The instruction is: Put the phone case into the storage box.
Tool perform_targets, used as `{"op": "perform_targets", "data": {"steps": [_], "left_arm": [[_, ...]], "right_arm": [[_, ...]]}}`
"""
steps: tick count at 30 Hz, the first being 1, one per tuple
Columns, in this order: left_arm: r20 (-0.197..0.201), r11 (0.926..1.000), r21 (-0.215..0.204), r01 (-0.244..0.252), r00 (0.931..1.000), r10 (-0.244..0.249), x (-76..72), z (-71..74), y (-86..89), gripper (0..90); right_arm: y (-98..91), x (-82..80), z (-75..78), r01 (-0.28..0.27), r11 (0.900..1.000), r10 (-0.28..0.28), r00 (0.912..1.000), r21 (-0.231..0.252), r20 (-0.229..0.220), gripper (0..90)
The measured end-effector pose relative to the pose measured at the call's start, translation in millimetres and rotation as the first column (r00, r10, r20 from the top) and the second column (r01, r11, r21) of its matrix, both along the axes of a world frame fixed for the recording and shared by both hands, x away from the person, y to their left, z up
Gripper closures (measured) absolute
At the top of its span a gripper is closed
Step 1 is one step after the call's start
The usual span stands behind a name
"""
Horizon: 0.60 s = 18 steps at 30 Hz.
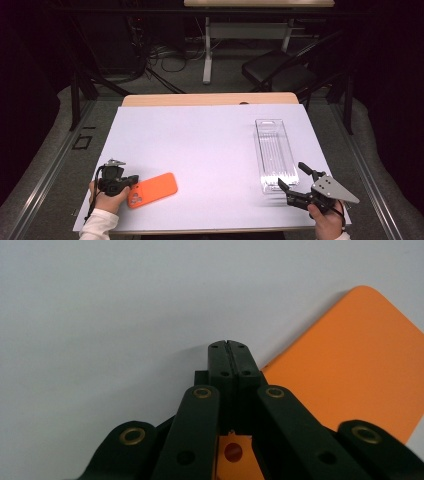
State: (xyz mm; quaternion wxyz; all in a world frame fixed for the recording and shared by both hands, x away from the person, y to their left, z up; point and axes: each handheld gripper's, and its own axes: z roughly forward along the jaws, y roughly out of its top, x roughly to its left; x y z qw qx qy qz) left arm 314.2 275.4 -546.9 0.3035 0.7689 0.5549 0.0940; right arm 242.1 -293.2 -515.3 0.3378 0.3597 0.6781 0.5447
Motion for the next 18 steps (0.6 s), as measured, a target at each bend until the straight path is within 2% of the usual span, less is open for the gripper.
{"op": "perform_targets", "data": {"steps": [4,10,14,18], "left_arm": [[0.003,0.9996,0.021,0.020,0.9998,-0.020,-7.7,0.8,-3.8,90.0],[0.007,0.9987,0.022,0.046,0.9989,-0.046,-16.8,0.5,-7.8,90.0],[0.009,0.9985,0.021,0.051,0.9986,-0.051,-15.7,-0.5,-7.5,89.5],[0.007,0.9985,0.009,0.054,0.9985,-0.054,-13.6,-0.5,-5.4,85.0]], "right_arm": [[0.0,-0.2,0.2,-0.001,1.0000,0.001,1.0000,0.001,0.002,14.4],[0.1,-0.3,0.2,-0.004,1.0000,0.004,1.0000,0.000,0.002,14.4],[0.3,0.4,-0.1,-0.005,1.0000,0.005,1.0000,0.002,0.000,14.4],[0.4,0.5,-0.1,-0.006,1.0000,0.006,1.0000,0.001,0.001,14.4]]}}
